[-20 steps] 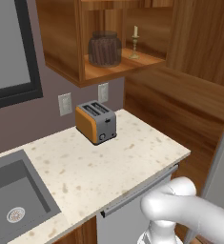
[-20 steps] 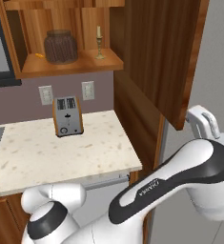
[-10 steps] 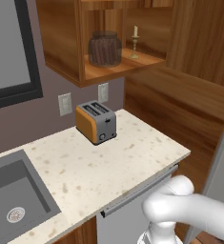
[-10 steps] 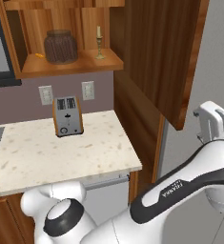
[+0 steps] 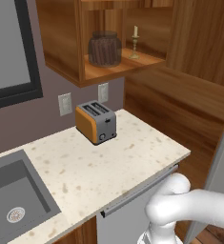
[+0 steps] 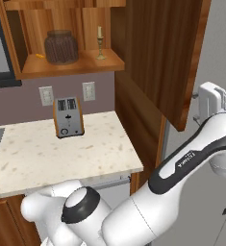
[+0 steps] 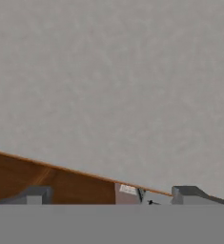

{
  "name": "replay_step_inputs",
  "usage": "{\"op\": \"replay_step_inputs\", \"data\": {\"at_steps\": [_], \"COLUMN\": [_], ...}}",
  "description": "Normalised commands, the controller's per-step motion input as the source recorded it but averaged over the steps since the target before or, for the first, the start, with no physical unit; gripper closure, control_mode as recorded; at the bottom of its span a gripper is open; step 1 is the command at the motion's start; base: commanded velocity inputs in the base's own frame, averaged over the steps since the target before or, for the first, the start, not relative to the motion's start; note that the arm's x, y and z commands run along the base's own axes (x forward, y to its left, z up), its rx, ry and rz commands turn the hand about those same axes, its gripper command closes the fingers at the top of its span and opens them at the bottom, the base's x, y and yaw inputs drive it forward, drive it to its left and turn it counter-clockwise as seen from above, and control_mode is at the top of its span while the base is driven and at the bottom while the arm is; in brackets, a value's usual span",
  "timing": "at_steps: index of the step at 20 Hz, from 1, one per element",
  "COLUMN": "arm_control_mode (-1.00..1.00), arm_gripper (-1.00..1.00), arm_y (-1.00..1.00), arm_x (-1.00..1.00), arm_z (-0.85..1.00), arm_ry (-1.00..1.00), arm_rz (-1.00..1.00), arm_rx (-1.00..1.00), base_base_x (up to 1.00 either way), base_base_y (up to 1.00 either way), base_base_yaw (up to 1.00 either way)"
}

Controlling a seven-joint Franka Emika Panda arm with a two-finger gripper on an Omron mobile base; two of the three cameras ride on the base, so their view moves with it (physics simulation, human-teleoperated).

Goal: Pick the candle and jar from the dining table and place them in the open cabinet. Close the cabinet after placing the objects.

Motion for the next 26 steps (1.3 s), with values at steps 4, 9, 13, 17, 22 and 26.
{"op": "replay_step_inputs", "data": {"at_steps": [4,9,13,17,22,26], "arm_control_mode": [-1.0,-1.0,-1.0,-1.0,-1.0,-1.0], "arm_gripper": [-1.0,-1.0,-1.0,-1.0,-1.0,-1.0], "arm_y": [0.29,0.43,0.59,0.82,0.92,0.93], "arm_x": [0.0,-0.11,-0.12,-0.06,-0.01,0.02], "arm_z": [0.18,0.25,0.27,0.27,0.16,0.02], "arm_ry": [0.0,0.01,0.0,0.0,0.0,0.01], "arm_rz": [0.07,0.06,0.01,-0.01,-0.07,-0.11], "arm_rx": [0.0,0.0,-0.01,-0.04,-0.05,-0.04], "base_base_x": [0.0,0.0,0.0,0.0,0.0,0.0], "base_base_y": [0.0,0.0,0.0,0.0,0.0,0.0], "base_base_yaw": [0.0,0.0,0.0,0.0,0.0,0.0]}}
